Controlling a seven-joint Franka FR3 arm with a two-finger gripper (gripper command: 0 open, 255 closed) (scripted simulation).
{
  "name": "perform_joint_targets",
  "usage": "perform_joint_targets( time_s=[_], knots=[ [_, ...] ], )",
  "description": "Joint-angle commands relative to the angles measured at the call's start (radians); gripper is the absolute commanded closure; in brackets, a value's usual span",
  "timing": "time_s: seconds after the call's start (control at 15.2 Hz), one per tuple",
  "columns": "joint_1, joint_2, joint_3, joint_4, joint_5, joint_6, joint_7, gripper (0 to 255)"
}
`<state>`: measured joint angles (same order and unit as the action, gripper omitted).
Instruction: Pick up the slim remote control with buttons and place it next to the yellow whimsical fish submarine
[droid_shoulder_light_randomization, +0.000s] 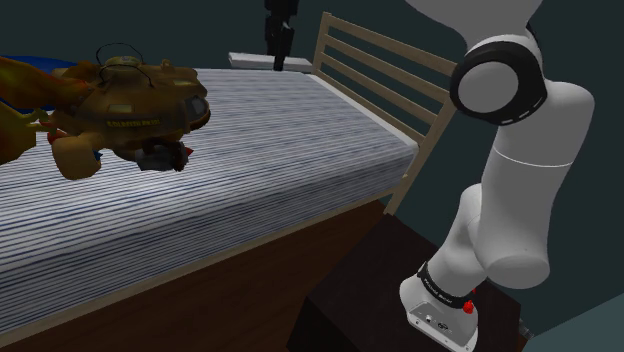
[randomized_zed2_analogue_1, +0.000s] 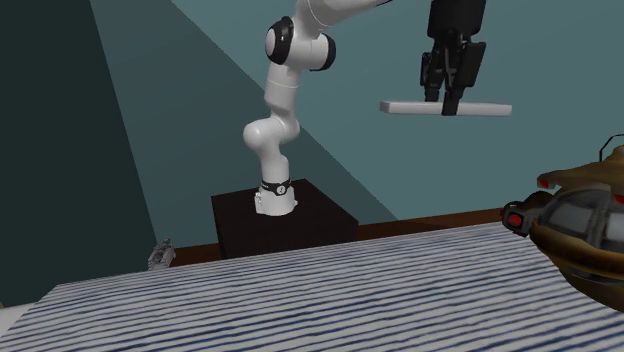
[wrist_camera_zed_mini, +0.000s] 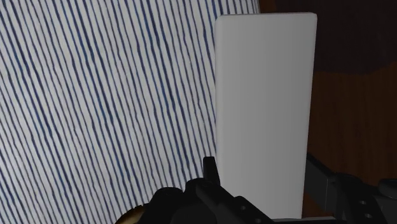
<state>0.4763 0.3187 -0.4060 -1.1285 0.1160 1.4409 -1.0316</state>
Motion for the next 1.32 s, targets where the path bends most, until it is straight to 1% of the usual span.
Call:
perform_joint_targets(
  time_s=[0.0, 0.59, 1.25],
  knots=[
    [0.008, -0.020, 0.000, -0.056, -0.008, 0.038, 0.001, 255],
    [0.033, -0.070, 0.003, -0.250, -0.029, 0.185, 0.008, 255],
    [0.045, -0.090, 0.006, -0.412, -0.036, 0.328, 0.011, 255]
  ],
)
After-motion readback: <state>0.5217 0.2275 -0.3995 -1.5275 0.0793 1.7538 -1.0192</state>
